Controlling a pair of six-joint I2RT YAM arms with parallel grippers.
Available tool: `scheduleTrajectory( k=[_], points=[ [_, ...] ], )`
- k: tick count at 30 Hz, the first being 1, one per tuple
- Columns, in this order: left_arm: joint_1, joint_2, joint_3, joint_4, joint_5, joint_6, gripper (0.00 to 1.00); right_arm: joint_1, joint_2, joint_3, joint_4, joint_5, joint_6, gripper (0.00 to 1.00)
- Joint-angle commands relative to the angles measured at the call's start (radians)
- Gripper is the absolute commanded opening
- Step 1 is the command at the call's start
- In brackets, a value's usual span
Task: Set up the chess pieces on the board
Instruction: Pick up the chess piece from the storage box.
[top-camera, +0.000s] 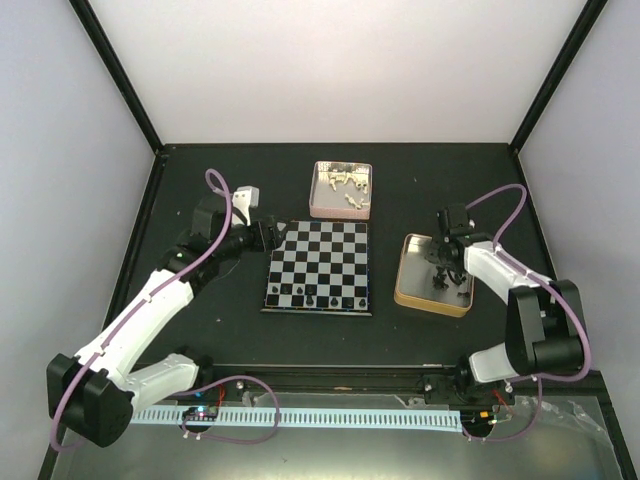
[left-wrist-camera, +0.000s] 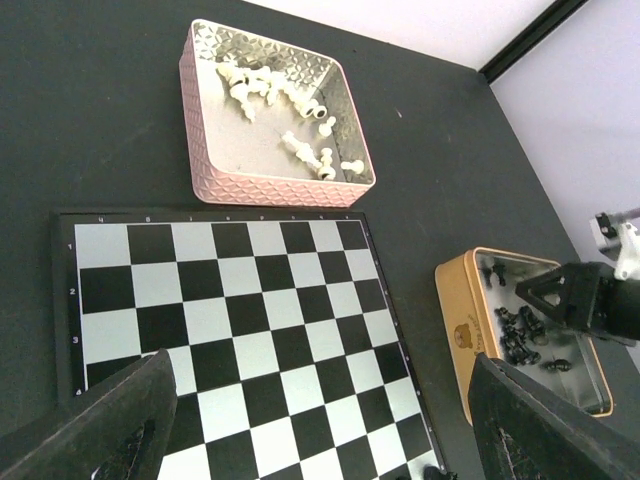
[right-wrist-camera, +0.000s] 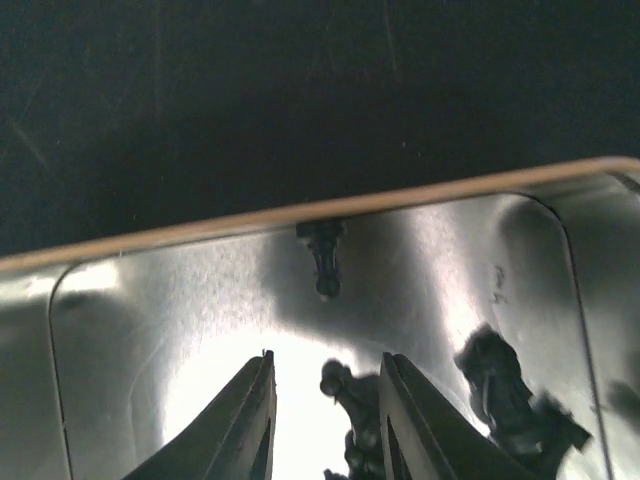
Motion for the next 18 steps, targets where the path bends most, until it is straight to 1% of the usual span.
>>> scheduleTrajectory(
  k=[1, 7, 18],
  points=[
    [0.007, 0.006, 0.026, 0.02, 0.03, -0.006, 0.82, -0.029, 0.057, -0.007, 0.164, -0.016, 0.035, 0.29],
    [0.007, 0.011, 0.031, 0.021, 0.035, -0.006, 0.82, -0.048, 0.136, 0.0, 0.2, -0.008, 0.053, 0.28],
    [0.007, 0.02, 0.039, 0.023, 0.054, -0.007, 0.82, -0.06, 0.209, 0.025, 0.231, -0.026, 0.036, 0.19]
  ],
)
